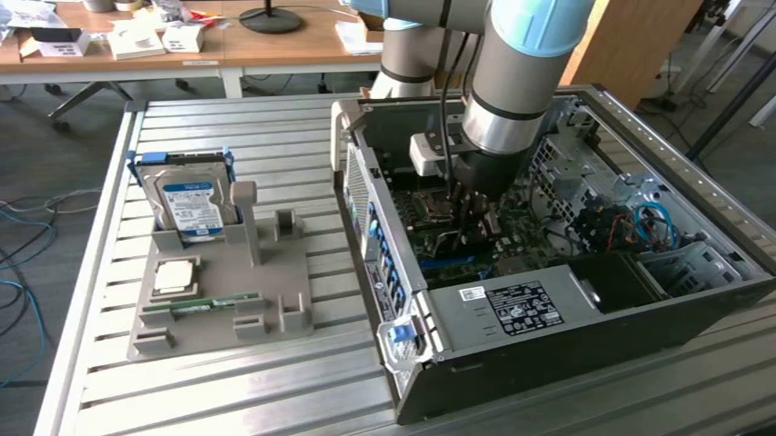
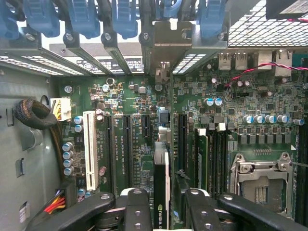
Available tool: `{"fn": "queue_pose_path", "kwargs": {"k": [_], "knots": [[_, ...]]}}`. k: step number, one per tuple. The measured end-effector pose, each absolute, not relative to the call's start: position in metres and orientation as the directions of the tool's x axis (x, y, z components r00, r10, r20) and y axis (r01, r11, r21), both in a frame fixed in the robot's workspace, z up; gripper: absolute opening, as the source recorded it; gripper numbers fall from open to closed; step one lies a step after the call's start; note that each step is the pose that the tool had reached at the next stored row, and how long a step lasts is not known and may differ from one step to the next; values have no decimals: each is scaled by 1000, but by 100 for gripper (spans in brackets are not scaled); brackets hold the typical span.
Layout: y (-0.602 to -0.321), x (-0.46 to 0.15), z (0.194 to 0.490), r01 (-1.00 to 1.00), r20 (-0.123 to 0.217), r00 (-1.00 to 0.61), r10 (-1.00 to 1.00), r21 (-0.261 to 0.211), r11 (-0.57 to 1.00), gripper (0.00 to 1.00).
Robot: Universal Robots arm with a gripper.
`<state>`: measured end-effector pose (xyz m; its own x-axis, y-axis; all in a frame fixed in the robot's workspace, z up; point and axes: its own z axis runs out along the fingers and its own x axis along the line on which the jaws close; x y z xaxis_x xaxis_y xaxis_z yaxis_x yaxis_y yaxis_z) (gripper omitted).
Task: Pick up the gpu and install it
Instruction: 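Insert the gpu into the slot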
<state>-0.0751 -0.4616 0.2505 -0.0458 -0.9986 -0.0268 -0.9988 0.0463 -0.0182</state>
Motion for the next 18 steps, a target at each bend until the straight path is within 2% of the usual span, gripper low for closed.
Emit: {"fn": "queue_pose_path", "kwargs": {"k": [18], "knots": [[-462,-75,281,-999,-27,-46,-999,-18,46,34]]}}
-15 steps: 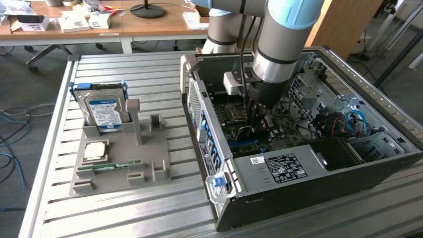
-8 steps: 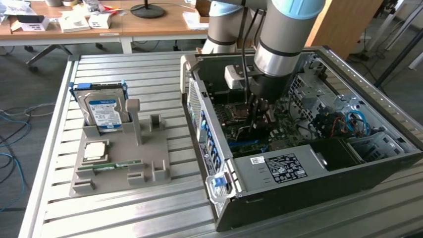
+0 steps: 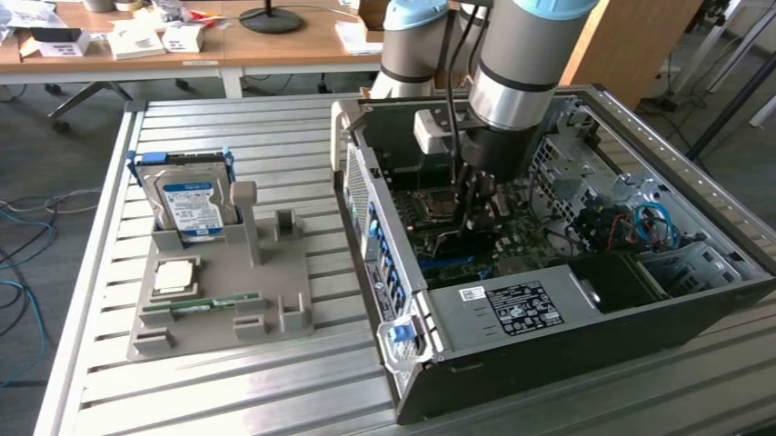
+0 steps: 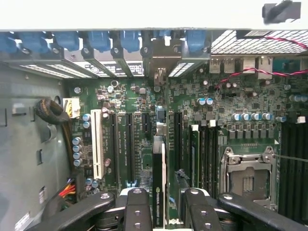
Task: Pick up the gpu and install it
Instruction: 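Insert the gpu into the slot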
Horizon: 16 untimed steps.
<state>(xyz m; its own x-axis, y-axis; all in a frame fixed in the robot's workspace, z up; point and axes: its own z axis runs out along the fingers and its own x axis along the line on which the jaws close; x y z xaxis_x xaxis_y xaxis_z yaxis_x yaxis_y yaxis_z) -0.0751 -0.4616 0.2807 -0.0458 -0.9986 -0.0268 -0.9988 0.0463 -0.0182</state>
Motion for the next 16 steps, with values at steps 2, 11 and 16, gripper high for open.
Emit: {"fn": "queue_pose_path", "kwargs": {"k": [2,11,16], "knots": [[-462,-75,288,-999,-27,-46,-999,-18,46,34],[-462,-75,301,-999,-27,-46,-999,-18,46,34],[-462,-75,309,-999,-27,-46,-999,-18,46,34]]}}
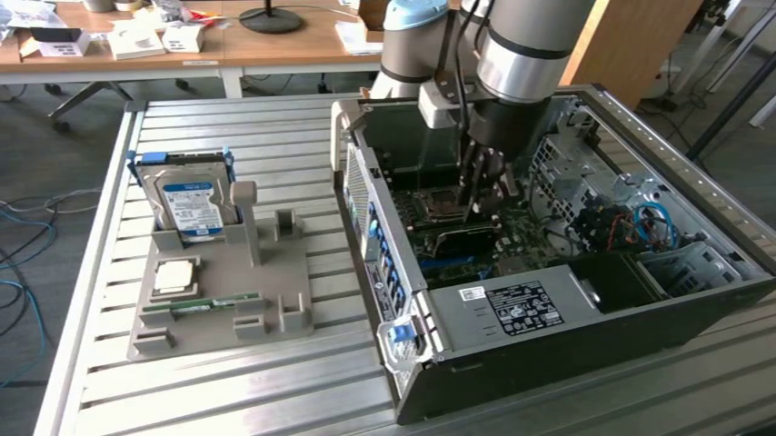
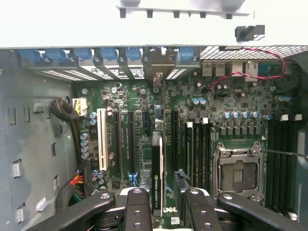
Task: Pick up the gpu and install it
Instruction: 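Insert the gpu into the slot, then press down on the gpu until it lock into place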
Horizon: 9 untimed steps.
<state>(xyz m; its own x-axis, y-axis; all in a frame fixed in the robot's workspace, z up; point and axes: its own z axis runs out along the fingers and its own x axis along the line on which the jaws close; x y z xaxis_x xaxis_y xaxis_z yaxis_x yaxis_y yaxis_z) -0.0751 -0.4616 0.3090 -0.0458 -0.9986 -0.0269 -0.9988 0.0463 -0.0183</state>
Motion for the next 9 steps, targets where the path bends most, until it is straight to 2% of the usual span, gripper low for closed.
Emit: {"fn": "queue_pose_path", "kwargs": {"k": [9], "knots": [[-462,-75,310,-999,-27,-46,-999,-18,46,34]]}}
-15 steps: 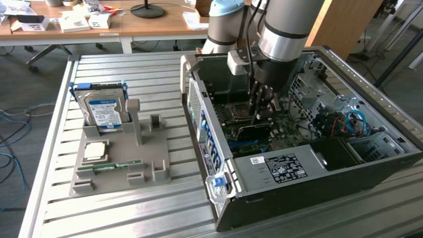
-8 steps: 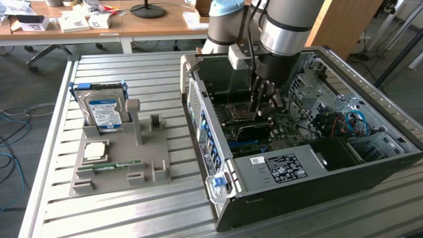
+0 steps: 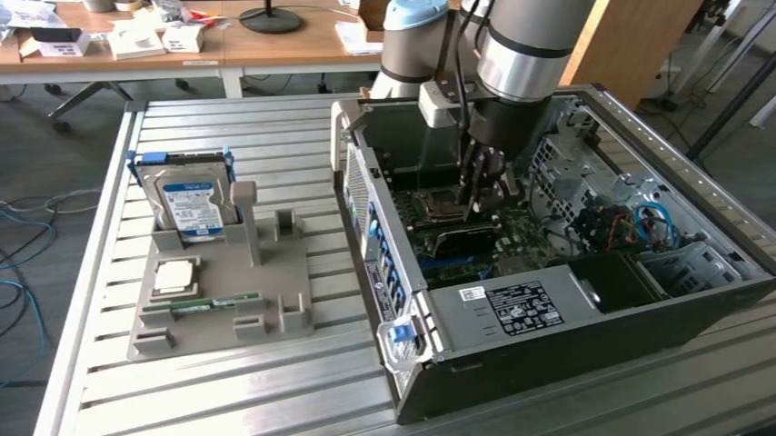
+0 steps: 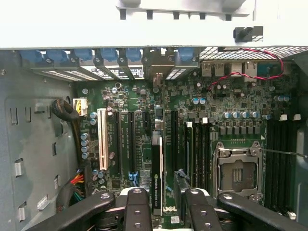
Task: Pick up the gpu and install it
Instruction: 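Press down on the gpu until it lock into place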
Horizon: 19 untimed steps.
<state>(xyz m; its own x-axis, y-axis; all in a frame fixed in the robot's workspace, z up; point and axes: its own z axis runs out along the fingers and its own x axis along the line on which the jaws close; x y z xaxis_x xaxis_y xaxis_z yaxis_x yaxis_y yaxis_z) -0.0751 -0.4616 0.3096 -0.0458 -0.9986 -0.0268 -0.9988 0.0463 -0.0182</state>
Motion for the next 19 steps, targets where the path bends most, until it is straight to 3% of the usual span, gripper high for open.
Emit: {"fn": "queue_pose_path", "kwargs": {"k": [7,12,19], "knots": [[-462,-75,310,-999,-27,-46,-999,-18,46,33],[-462,-75,310,-999,-27,-46,-999,-18,46,11],[-462,-75,310,-999,-27,-46,-999,-18,46,11]]}}
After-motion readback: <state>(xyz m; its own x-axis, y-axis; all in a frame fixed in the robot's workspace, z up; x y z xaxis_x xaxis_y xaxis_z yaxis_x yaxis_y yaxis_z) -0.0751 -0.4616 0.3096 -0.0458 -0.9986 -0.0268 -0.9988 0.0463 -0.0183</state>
